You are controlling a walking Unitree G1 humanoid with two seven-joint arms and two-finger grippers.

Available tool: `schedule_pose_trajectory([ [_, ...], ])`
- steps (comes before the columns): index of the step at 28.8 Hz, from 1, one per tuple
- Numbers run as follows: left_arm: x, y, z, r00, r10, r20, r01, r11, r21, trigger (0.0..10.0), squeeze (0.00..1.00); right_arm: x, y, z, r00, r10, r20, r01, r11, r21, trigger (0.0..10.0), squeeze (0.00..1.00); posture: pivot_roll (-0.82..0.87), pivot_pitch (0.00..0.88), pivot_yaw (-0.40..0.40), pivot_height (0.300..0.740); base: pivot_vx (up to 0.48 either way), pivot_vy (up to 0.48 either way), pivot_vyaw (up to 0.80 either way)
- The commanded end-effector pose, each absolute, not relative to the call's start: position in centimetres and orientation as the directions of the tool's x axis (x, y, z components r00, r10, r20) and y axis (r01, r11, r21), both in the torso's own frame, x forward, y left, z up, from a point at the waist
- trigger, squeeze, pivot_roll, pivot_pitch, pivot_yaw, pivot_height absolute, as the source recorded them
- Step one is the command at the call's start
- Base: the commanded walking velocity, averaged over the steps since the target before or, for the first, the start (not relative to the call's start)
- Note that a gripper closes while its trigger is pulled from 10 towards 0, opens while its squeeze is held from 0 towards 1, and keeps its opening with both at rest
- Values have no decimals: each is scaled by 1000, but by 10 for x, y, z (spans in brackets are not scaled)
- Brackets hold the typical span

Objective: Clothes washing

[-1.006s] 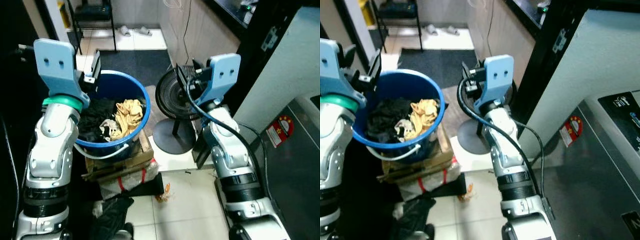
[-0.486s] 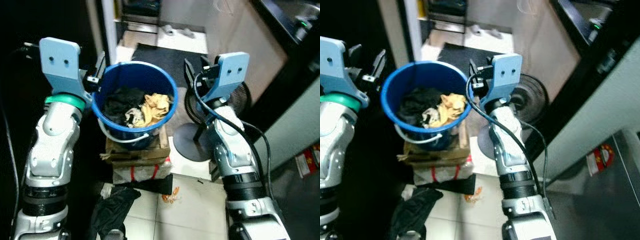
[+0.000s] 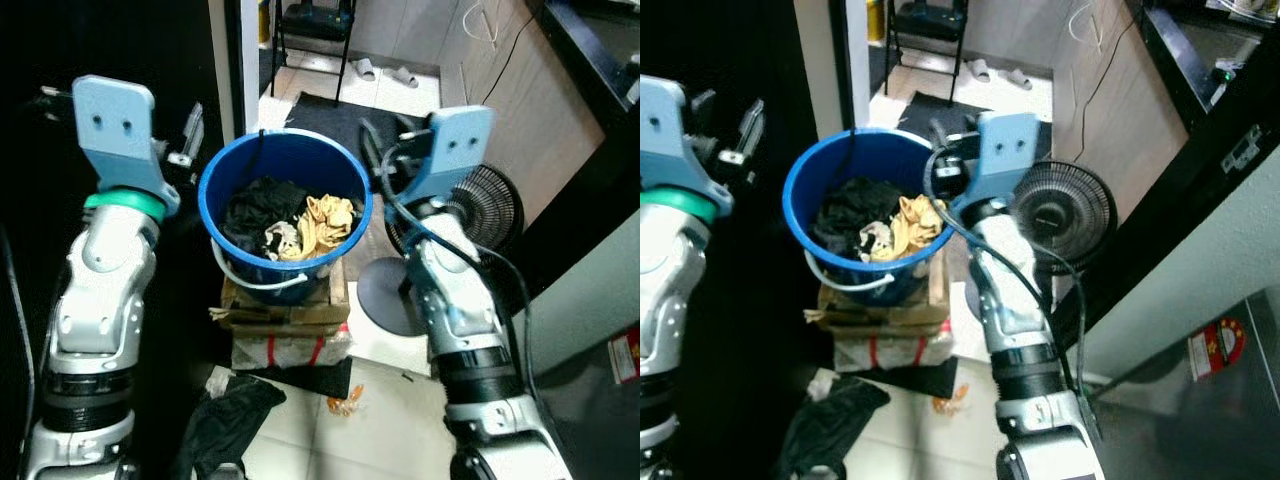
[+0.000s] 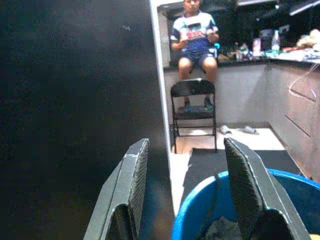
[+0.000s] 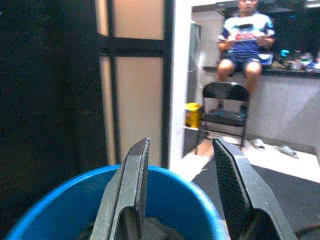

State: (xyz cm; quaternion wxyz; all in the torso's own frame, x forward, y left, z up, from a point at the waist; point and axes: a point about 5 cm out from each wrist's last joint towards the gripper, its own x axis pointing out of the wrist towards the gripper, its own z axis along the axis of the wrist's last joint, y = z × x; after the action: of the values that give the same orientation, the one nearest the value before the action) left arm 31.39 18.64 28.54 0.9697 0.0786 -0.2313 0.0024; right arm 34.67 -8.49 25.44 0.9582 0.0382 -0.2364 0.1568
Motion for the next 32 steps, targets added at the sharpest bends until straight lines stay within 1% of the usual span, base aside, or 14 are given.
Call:
schedule_pose_trajectory([
  [1,315,181,283,896,-55,441,-20,986,164,10000,0,348,-90,252,849,262,458,-305,952,20,10000,0,87,10,-41,740,450,0,0],
  [17,315,181,283,897,-48,440,-27,986,162,10000,0,347,-88,250,849,278,449,-315,949,6,10000,0,85,15,-41,740,440,0,0],
  [32,319,181,265,927,-55,372,-19,981,194,10000,0,348,-87,245,854,288,433,-317,948,-5,10000,0,82,25,-41,740,0,0,0],
])
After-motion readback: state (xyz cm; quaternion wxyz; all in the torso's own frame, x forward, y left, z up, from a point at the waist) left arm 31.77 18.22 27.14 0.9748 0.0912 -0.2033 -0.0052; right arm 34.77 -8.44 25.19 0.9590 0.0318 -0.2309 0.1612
